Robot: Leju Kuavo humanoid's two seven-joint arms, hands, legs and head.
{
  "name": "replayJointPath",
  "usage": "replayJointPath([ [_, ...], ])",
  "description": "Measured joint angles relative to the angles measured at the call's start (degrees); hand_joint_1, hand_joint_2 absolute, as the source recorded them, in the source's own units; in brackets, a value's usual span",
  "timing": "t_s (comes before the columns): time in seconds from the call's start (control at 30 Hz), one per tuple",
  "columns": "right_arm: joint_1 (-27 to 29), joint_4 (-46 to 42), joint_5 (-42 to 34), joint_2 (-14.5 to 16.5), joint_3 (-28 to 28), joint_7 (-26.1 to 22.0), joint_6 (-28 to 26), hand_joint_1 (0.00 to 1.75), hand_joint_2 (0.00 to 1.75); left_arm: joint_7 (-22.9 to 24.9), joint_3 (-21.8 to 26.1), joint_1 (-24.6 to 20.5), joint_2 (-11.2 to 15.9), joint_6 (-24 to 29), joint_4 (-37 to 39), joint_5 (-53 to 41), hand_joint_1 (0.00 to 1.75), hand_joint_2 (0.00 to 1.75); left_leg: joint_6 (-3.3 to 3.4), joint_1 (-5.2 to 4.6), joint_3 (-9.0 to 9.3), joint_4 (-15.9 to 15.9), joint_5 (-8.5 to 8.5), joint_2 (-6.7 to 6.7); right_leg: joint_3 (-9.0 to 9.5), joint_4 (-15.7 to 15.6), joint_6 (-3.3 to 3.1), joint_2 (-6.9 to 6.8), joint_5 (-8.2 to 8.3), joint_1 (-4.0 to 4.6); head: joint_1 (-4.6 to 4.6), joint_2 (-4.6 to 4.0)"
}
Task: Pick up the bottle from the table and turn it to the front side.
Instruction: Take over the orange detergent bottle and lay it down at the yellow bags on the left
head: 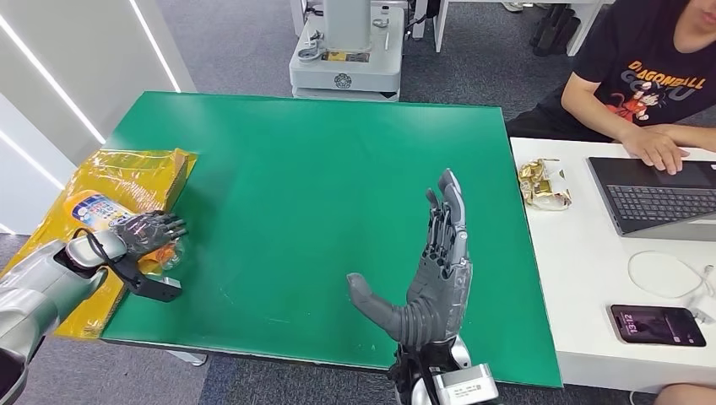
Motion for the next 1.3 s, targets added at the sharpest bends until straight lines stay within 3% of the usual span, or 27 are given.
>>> replayJointPath([
  [0.6, -0.53, 0.2, -0.2, 0.02, 0.42, -0.09, -0.07, 0.0, 1.75, 0.63, 1.26, -0.29, 0.87, -0.6, 0.0, -1.63, 0.0, 1.75, -0.01, 0.01, -0.01, 0.0, 0.0, 0.01, -0.05, 0.03, 0.0, 0.01, 0.0, 0.0, 0.01, 0.0],
  [1.03, -0.4, 0.21, 0.54, 0.07, 0.42, -0.6, 1.66, 0.0, 1.75, 4.1, 5.3, -1.31, 3.83, -1.58, -0.41, -4.26, 0.0, 1.75, -0.05, 0.06, -0.06, 0.0, 0.03, 0.12, -0.17, 0.03, -0.06, 0.14, 0.03, 0.05, 0.01, 0.0],
  [1.3, -0.41, 0.51, 0.31, 0.61, 0.42, -0.82, 1.65, 0.0, 1.75, 4.45, 7.61, -5.55, 7.12, -3.1, -2.1, -6.2, 0.0, 1.75, -0.09, 0.14, -0.18, 0.0, 0.05, 0.28, -0.35, 0.06, -0.21, 0.25, 0.14, 0.16, 0.01, 0.0],
])
